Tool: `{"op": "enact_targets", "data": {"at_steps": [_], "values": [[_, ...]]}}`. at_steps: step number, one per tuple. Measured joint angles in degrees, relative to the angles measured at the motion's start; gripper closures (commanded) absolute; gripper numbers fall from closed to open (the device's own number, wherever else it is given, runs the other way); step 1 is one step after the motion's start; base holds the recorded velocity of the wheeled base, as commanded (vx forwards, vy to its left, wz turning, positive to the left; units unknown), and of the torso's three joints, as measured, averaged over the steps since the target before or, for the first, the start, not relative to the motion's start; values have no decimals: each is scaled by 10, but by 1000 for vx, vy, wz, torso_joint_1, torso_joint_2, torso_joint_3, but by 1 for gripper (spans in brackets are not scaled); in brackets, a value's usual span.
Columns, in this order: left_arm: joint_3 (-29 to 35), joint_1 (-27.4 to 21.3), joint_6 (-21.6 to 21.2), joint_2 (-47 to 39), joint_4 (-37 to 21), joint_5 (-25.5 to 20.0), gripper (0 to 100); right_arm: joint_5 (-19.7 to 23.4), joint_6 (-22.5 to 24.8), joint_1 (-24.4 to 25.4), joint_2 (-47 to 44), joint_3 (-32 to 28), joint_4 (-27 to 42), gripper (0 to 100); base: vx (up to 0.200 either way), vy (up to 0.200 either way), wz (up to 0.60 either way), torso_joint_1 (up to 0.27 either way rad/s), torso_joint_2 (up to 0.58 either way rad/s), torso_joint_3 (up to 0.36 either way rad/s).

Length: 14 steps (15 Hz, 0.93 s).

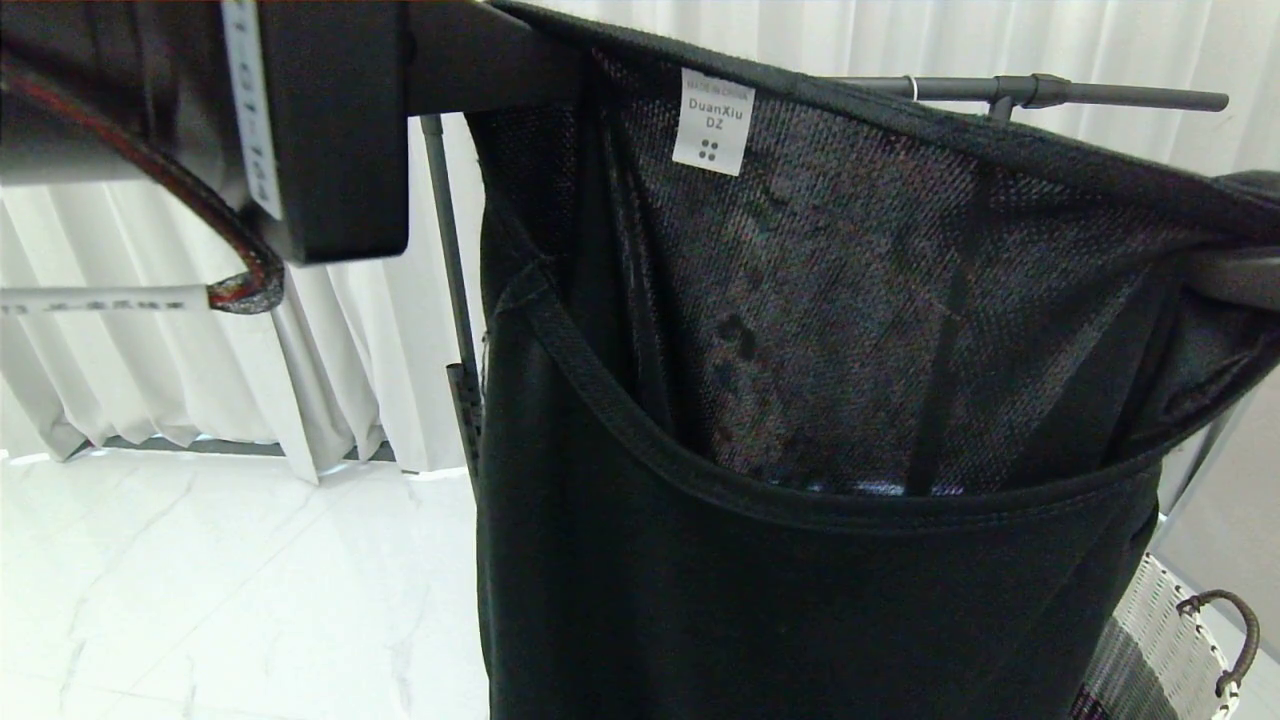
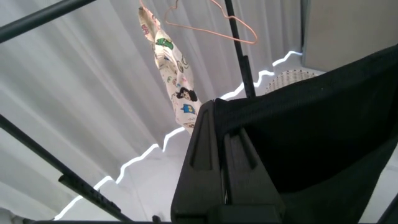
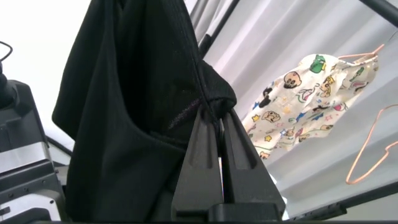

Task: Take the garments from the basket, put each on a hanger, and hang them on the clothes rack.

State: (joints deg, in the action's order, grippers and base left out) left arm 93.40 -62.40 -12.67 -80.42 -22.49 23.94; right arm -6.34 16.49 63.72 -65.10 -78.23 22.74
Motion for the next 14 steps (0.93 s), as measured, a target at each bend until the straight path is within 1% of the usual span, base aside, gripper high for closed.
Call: {"op": "enact_targets", "data": {"at_steps": [1, 6, 8, 9, 10, 12, 14], "values": [[0, 0, 0, 0, 0, 0, 100, -1, 0, 0, 0, 1, 0, 0, 0, 0, 0, 0, 0, 0], [-2, 0, 1, 0, 0, 1, 100, -1, 2, 0, 12, 22, -1, 0, 0, 0, 0, 0, 0, 0], [-4, 2, 1, 0, 0, 16, 100, -3, 2, -1, 30, 40, -1, 0, 0, 0, 0, 0, 0, 0], [-4, 3, 1, 0, 0, 26, 100, -10, 2, -3, 39, 48, -1, 0, 0, 0, 0, 0, 0, 0], [-7, 9, 1, -1, 0, 34, 100, -29, 2, -5, 49, 55, -2, 0, 0, 0, 0, 0, 0, 0], [-13, 29, 1, -2, 0, 46, 100, -44, 1, -8, 63, 62, -2, 0, 0, 0, 0, 0, 0, 0], [-17, 40, 1, -1, 0, 61, 100, -56, 0, -37, 69, 67, -2, 0, 0, 0, 0, 0, 0, 0]]}}
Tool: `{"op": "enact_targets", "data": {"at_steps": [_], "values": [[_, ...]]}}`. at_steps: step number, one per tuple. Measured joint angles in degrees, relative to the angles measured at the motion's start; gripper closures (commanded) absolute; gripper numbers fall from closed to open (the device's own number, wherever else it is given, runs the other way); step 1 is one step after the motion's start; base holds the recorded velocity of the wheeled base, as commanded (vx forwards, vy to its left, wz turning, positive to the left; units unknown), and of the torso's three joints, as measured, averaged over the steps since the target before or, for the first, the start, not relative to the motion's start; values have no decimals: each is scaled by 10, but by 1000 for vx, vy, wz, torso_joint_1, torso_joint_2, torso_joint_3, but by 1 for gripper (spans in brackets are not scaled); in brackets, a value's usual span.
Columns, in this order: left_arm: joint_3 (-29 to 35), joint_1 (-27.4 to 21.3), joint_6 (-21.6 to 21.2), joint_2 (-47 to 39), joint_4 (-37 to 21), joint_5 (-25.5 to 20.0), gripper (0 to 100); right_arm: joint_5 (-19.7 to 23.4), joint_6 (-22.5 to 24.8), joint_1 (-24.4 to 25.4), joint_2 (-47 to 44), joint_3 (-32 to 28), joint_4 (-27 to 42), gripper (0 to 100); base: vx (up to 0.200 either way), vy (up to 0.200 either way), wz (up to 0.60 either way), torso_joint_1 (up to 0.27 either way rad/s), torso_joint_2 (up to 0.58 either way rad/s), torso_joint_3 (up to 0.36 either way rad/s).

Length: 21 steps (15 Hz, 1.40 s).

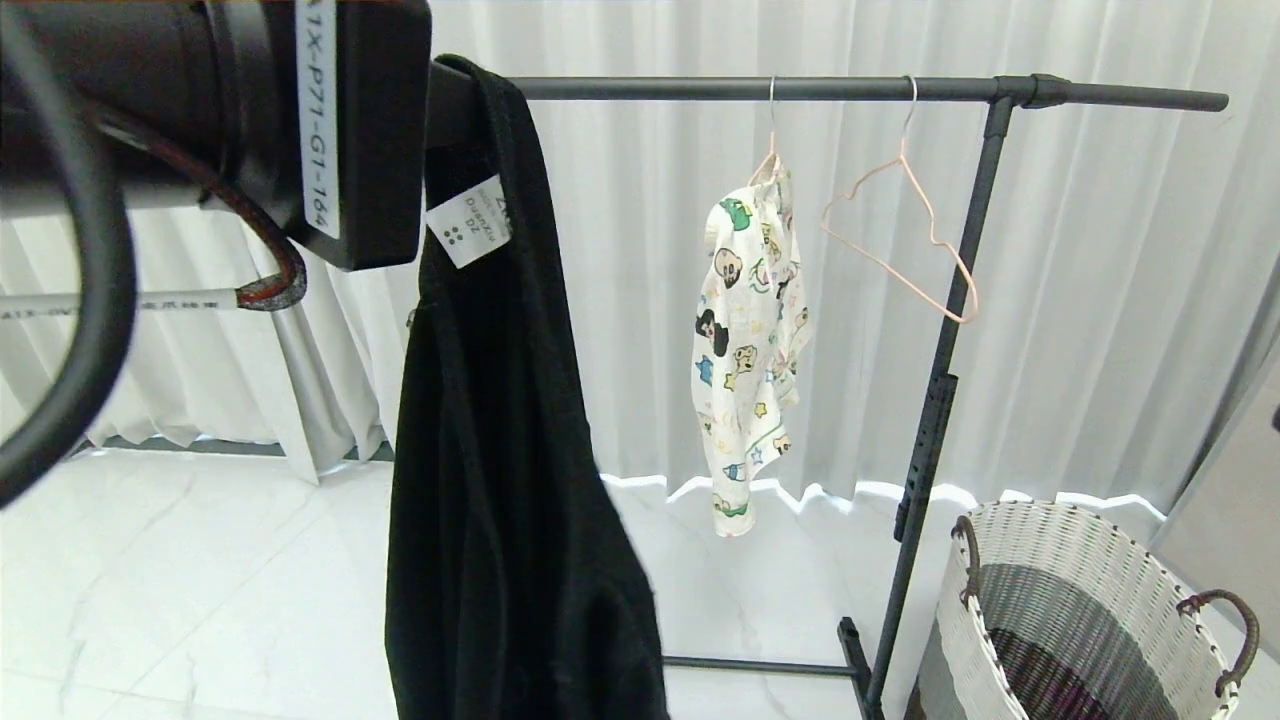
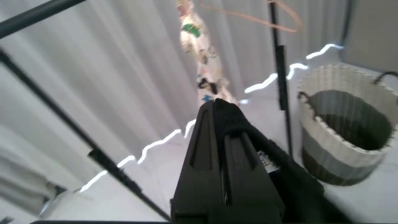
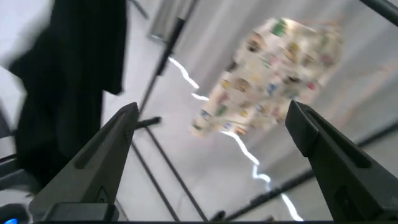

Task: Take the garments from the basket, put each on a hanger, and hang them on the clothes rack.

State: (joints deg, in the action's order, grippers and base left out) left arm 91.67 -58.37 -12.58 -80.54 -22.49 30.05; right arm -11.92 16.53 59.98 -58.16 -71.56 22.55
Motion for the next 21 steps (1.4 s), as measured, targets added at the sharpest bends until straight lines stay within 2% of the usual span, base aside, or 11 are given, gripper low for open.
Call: {"op": "enact_targets", "data": {"at_steps": [1, 5, 6, 8, 11, 15, 17, 21], "values": [[-3, 2, 0, 1, 0, 5, 100, -10, 1, -23, 1, 2, 0, 0, 0, 0, 0, 0, 0, 0], [-16, 7, 0, 6, 0, 6, 100, -89, 37, -181, -8, 11, -1, 0, 0, 0, 0, 0, 0, 0], [-18, 7, 0, 7, 0, 6, 100, -99, 55, -219, -10, 17, -5, 0, 0, 0, 0, 0, 0, 0], [-20, 7, 0, 8, 0, 6, 100, -109, 70, -263, -11, 44, -35, 0, 0, 0, 0, 0, 0, 0], [-23, 7, 0, 10, 0, 6, 100, -107, 59, -290, -10, 99, -113, 0, 0, 0, 0, 0, 0, 0], [-29, 7, 0, 15, 0, 6, 100, -106, -5, -298, -18, 189, -239, 0, 0, 0, 0, 0, 0, 0], [-35, 7, 0, 18, 0, 6, 100, -106, -28, -298, -25, 202, -242, 0, 0, 0, 0, 0, 0, 0], [-40, 7, 0, 22, 0, 6, 100, -105, -32, -298, -32, 210, -242, 0, 0, 0, 0, 150, -292, -153]]}}
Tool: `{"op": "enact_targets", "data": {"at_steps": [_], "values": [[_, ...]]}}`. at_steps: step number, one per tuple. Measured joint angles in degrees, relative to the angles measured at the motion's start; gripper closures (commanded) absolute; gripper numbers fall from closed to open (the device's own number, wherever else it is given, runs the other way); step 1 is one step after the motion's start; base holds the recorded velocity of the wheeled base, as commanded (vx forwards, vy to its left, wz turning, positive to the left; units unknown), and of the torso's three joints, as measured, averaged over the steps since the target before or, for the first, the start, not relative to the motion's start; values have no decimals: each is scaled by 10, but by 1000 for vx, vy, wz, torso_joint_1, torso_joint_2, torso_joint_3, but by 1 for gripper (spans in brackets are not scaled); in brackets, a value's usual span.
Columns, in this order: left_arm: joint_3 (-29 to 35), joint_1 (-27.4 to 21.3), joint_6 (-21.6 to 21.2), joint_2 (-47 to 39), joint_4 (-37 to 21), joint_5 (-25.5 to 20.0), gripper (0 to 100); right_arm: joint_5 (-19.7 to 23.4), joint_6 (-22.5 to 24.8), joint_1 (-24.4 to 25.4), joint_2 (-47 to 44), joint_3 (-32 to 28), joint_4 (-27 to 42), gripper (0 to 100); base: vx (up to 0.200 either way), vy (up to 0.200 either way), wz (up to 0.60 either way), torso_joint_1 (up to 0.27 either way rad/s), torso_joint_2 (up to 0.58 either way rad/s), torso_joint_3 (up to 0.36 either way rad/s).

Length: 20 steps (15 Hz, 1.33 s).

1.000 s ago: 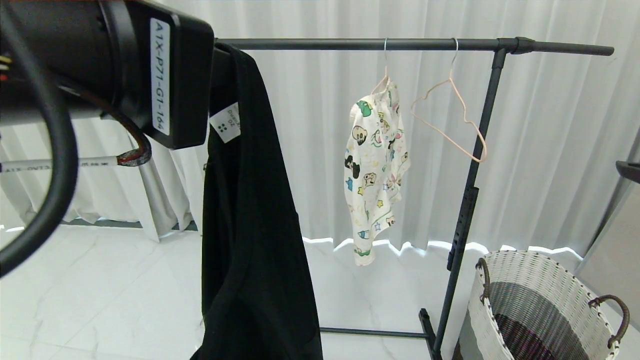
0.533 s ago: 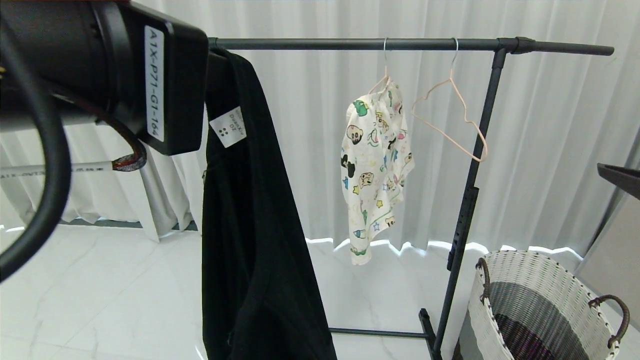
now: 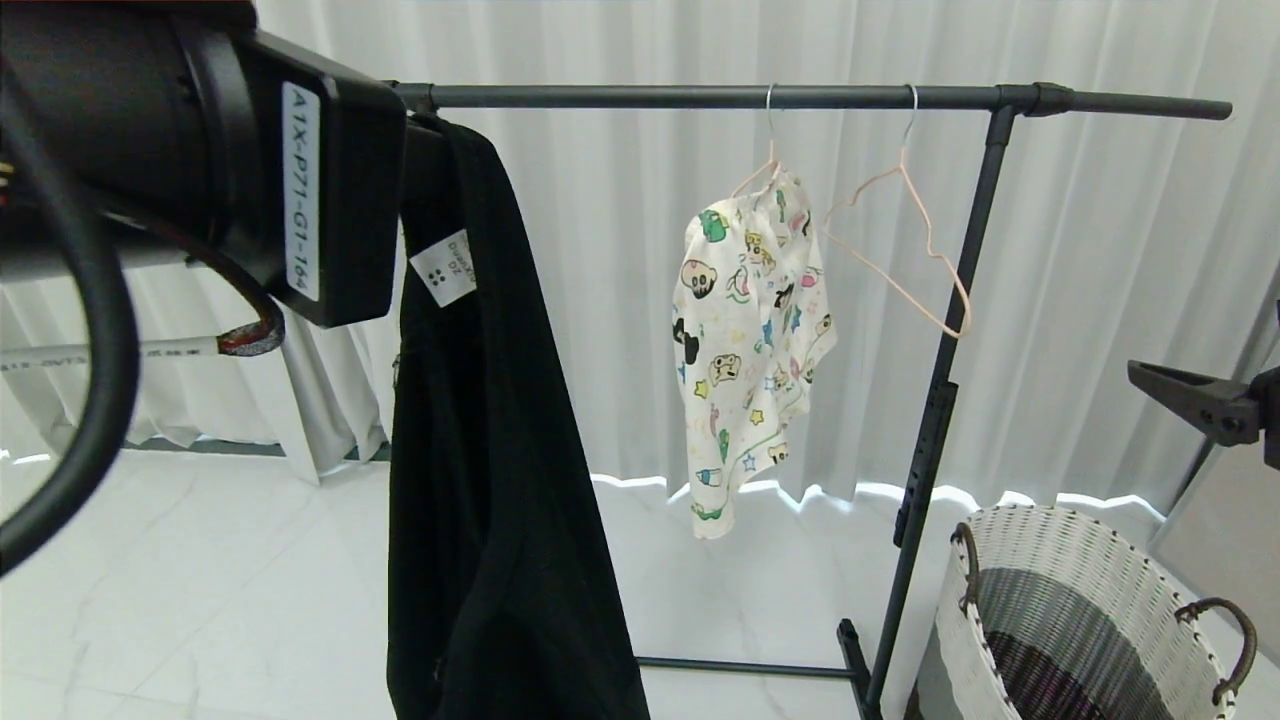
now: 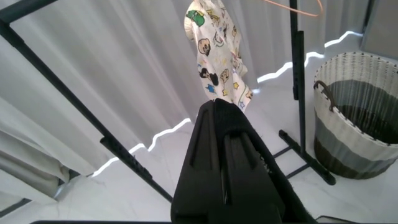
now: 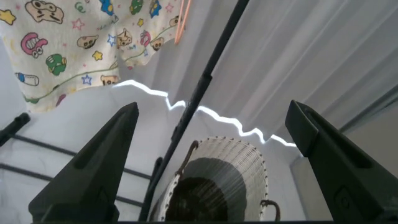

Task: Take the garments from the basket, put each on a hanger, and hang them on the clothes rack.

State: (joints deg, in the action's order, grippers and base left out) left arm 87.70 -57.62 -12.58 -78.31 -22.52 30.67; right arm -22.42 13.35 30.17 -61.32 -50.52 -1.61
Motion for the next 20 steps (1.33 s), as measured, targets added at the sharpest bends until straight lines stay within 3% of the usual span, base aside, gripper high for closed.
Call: {"op": "enact_targets", "data": {"at_steps": [3, 6, 10, 20], "values": [[-7, -1, 0, 6, 1, 0, 100, 1, -9, 0, -1, 1, -1, 0, 0, 0, 0, 183, -463, -225], [-13, 0, 0, 10, 0, 1, 100, 1, -53, 2, -11, 1, -2, 0, 0, 0, 0, 103, -478, -235], [-14, 0, -1, 13, 0, 1, 100, 1, -88, 2, -29, 1, -3, 0, 0, 0, 0, 341, -474, -244], [-17, 0, 0, 18, 1, 1, 100, 1, -93, 6, -46, 15, -4, 0, 0, 0, 0, 264, -518, -258]]}}
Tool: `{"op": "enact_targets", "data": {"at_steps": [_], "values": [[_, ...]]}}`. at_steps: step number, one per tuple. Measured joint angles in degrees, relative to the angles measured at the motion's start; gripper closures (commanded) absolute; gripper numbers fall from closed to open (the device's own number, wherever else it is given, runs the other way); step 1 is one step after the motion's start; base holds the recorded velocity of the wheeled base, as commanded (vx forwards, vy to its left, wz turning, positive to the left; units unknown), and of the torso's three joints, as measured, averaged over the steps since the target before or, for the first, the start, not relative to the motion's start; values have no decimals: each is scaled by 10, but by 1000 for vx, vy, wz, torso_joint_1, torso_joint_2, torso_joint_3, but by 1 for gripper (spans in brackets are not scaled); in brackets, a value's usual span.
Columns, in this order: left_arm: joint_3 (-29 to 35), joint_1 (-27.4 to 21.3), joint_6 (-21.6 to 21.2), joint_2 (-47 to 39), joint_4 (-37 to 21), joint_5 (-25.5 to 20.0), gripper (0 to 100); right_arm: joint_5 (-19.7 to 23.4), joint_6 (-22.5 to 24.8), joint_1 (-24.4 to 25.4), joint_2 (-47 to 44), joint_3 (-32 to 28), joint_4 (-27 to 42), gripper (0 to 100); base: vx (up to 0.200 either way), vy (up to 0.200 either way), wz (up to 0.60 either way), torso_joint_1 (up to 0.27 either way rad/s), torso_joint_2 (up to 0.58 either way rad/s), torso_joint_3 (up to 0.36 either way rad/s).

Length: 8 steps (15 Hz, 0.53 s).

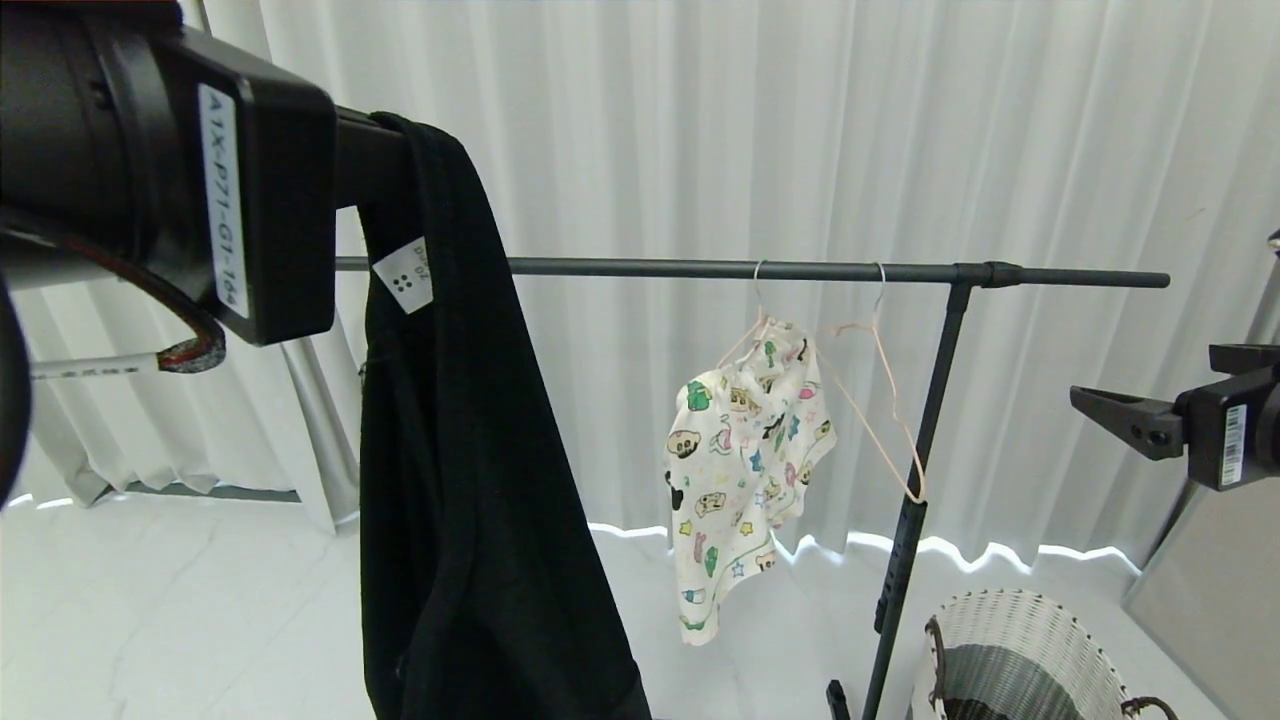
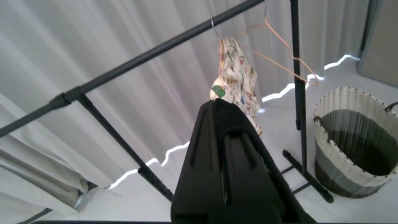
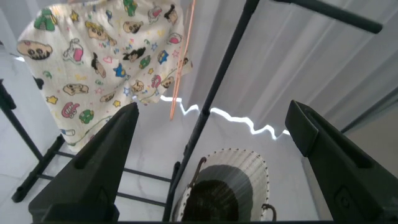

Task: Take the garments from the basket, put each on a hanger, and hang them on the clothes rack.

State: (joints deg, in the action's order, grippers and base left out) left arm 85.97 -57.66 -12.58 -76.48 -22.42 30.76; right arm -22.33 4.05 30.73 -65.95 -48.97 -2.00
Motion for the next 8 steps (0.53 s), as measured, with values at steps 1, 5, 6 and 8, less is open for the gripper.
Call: {"op": "enact_targets", "data": {"at_steps": [1, 5, 6, 8], "values": [[0, 0, 0, 0, 0, 0, 100, 0, 0, 0, 0, 2, 0, 0, 0, 0, 0, 281, -554, -281], [-1, 0, 0, 0, 0, 7, 100, -1, 14, 1, 0, 28, -19, 0, 0, 0, 0, 128, -255, -122], [-3, 0, 0, 0, 0, 15, 100, -1, 17, 1, 0, 34, -20, 0, 0, 0, 0, 0, 0, 0], [-5, 0, 0, 1, 0, 23, 100, 0, 17, 1, 0, 38, -19, 0, 0, 0, 0, 0, 0, 0]]}}
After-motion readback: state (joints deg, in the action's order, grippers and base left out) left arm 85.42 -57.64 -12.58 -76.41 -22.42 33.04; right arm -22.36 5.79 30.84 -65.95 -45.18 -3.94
